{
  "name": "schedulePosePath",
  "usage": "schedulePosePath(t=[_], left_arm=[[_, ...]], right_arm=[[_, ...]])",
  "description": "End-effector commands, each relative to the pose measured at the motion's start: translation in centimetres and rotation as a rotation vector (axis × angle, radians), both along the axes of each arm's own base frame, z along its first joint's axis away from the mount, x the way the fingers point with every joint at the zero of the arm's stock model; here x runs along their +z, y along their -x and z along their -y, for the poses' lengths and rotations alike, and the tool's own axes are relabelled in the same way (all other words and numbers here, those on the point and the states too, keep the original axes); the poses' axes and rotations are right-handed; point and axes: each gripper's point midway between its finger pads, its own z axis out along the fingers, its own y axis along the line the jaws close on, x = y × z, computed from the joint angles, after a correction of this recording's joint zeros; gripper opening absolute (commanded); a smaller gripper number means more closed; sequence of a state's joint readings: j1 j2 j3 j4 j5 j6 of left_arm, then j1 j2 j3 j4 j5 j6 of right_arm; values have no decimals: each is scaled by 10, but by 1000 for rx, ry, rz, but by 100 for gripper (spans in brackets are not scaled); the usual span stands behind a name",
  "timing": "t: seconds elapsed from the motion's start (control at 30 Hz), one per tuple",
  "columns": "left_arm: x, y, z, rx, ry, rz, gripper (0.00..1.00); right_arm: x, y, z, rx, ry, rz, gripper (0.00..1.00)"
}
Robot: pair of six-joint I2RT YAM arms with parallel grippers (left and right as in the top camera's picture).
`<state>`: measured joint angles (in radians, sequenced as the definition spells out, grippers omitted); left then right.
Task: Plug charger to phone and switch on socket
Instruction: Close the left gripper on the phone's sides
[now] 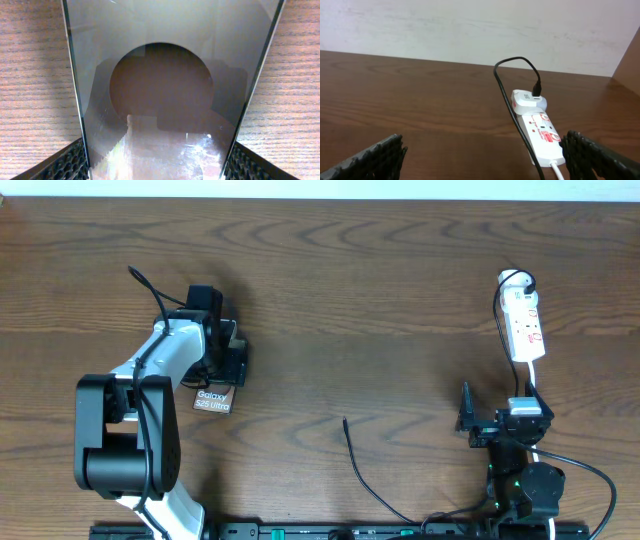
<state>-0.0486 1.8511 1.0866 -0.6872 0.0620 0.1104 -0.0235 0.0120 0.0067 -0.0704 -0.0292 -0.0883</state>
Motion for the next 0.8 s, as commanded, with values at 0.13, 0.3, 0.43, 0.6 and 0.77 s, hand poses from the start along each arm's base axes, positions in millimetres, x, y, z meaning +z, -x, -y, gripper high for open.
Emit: schedulePosePath(t=[0.13, 0.3, 0.43, 0.6, 0.77], left_arm=[[-15, 19, 7, -18, 32, -70, 79], [-15, 19, 7, -18, 32, -70, 79], [-15, 19, 7, -18, 32, -70, 78], [-15, 19, 7, -18, 32, -70, 75], [-15, 19, 7, -18, 32, -70, 72]], right_arm=[[0, 0, -5, 23, 10, 1, 99], [0, 0, -5, 23, 10, 0, 99], [0, 0, -5, 23, 10, 0, 99], [0, 0, -5, 23, 10, 1, 99], [0, 0, -5, 23, 10, 1, 99]])
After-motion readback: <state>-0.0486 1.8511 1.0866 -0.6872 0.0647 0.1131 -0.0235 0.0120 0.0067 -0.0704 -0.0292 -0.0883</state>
